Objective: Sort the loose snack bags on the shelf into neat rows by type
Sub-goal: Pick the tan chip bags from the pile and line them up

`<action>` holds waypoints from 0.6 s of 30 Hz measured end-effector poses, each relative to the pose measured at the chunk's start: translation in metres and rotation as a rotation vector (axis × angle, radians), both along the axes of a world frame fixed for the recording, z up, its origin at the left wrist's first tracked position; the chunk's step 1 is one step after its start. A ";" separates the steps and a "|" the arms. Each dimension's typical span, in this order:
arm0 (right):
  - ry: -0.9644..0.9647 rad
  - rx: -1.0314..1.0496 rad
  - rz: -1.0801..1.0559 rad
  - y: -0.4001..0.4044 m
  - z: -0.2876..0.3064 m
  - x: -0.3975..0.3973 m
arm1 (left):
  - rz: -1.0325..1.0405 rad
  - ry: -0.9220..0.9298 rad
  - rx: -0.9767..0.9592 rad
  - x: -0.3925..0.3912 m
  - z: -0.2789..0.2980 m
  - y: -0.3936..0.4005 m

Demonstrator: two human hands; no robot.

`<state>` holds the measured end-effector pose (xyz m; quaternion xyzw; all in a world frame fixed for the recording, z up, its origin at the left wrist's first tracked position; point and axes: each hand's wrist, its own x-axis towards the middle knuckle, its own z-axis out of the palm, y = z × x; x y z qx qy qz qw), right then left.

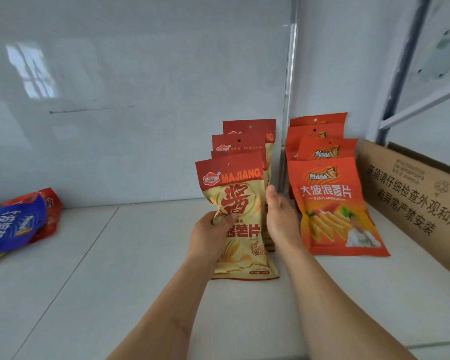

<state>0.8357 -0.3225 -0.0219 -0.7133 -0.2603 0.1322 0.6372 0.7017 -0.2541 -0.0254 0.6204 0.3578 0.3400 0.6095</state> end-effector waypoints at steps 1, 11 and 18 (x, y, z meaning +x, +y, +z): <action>-0.004 -0.006 0.005 -0.002 -0.003 -0.002 | 0.006 0.011 0.026 0.002 0.000 -0.001; -0.043 -0.022 0.038 -0.003 -0.014 0.006 | 0.039 0.052 0.058 0.028 -0.004 0.002; -0.040 -0.069 0.011 0.006 -0.010 0.024 | 0.060 0.075 0.064 0.053 -0.004 0.012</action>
